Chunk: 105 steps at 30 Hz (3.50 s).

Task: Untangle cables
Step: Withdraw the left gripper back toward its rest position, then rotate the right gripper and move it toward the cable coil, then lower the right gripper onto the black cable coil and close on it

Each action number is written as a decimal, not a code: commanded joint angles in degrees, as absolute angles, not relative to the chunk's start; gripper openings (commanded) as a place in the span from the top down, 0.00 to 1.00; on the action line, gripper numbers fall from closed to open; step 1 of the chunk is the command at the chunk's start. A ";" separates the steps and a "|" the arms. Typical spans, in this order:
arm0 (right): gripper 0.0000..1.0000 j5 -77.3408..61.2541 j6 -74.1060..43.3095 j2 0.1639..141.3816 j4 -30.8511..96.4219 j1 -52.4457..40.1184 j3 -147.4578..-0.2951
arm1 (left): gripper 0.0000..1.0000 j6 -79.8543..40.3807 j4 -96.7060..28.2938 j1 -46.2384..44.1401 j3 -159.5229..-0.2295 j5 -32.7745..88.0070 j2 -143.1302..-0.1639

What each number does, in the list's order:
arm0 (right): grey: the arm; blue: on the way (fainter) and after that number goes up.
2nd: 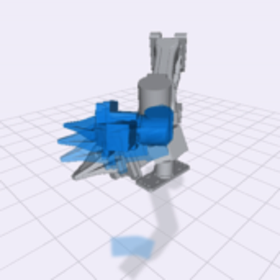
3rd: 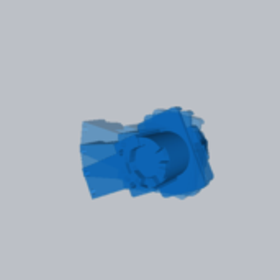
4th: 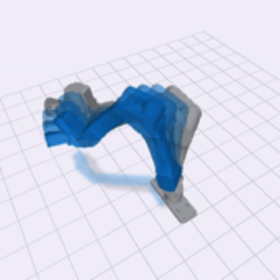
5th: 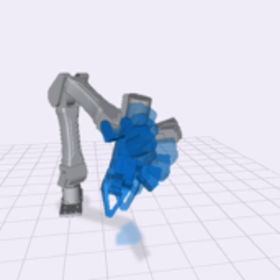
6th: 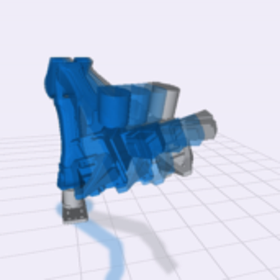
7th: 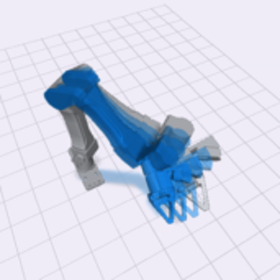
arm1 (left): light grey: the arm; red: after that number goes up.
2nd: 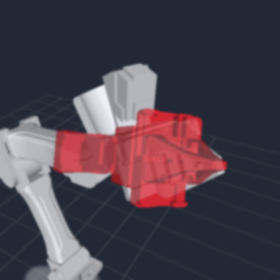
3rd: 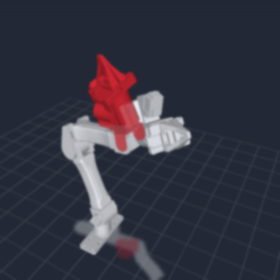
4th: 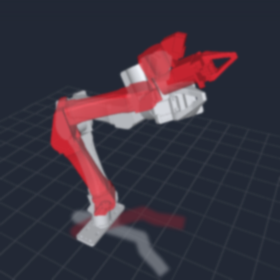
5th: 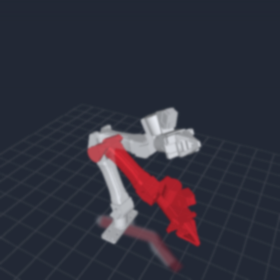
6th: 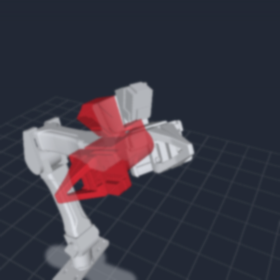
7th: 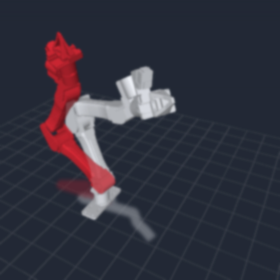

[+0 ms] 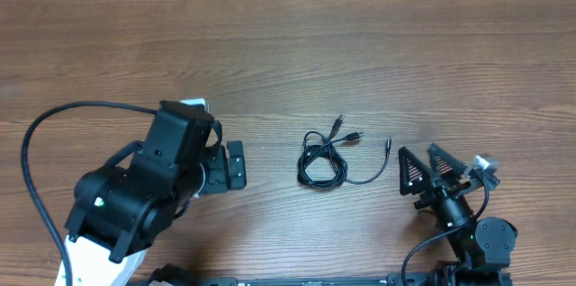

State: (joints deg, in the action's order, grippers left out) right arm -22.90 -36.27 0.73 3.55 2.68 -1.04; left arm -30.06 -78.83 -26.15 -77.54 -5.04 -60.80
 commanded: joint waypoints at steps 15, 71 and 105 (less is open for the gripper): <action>0.00 -28.29 -44.36 0.45 3.05 2.85 -0.47 | 0.01 -40.34 -72.47 -26.33 -68.34 -10.15 -45.23; 0.01 -35.73 -41.43 14.74 40.75 3.55 -25.50 | 0.01 -46.98 -78.83 -26.33 -67.59 -8.95 -49.98; 0.00 -41.19 -45.10 45.93 22.20 -0.93 -40.42 | 0.01 -41.56 -76.47 -26.33 -67.59 1.13 -53.87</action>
